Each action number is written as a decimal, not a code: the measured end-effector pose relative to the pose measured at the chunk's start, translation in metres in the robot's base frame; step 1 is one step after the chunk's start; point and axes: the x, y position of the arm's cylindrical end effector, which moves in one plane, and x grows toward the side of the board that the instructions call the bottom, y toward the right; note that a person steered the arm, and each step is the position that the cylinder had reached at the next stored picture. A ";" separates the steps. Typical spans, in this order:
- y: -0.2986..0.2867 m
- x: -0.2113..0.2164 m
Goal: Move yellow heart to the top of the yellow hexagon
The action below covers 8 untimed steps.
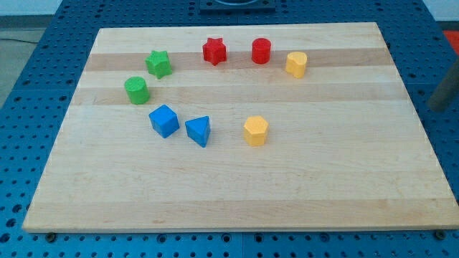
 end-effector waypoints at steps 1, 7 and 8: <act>-0.021 -0.046; -0.334 -0.126; -0.272 -0.134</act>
